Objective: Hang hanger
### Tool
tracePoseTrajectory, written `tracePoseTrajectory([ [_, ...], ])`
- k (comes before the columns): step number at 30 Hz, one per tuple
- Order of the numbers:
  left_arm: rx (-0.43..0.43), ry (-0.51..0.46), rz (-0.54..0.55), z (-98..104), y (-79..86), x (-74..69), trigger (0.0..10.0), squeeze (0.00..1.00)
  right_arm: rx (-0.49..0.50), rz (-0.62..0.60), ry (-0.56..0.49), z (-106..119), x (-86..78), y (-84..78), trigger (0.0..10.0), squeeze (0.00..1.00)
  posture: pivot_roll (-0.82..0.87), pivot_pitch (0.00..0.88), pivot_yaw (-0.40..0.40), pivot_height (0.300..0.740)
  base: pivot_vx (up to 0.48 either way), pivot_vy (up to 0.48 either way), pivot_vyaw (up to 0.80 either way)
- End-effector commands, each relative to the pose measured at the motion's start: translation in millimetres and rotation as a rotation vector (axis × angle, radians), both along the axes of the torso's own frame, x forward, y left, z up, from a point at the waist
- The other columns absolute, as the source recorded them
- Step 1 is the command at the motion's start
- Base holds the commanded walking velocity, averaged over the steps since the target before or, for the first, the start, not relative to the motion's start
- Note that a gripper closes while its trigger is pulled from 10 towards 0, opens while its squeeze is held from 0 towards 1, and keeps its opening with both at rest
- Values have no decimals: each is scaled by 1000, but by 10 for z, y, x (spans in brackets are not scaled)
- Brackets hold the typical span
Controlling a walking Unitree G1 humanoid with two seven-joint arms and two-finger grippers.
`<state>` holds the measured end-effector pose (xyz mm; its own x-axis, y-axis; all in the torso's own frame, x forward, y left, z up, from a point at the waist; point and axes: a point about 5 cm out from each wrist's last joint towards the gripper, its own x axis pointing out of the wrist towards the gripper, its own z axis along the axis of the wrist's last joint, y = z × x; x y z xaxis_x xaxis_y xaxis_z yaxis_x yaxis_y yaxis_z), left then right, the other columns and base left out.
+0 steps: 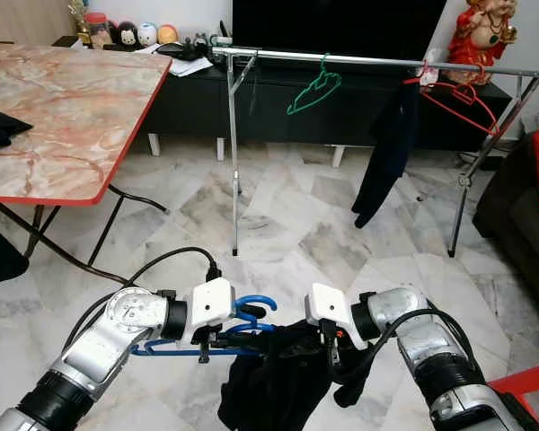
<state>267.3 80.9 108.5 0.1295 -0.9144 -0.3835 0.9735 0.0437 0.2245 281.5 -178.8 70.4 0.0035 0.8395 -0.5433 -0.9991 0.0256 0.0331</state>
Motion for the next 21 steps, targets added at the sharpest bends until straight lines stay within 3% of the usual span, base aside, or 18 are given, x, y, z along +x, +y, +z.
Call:
tracePoseTrajectory([
  [1,7,-21,-24,75,10,28,10000,1000,-24,-7,-9,1,5,-56,0,0,11,0,-108,740,0,0,0],
  [5,69,-3,-22,72,165,46,10000,1000,-67,-31,-12,-62,-7,-107,0,0,14,0,-107,740,0,0,0],
  [12,100,1,12,77,322,64,10000,1000,-102,-128,-30,-130,14,-213,0,0,18,0,-110,740,0,0,0],
  [14,89,-13,79,99,420,111,10000,1000,-136,-258,-74,-172,61,-321,0,0,22,0,-111,740,0,0,0],
  [21,25,-51,247,164,576,227,10000,1000,-136,-375,-103,-197,74,-423,0,0,16,0,-104,740,0,0,0],
])
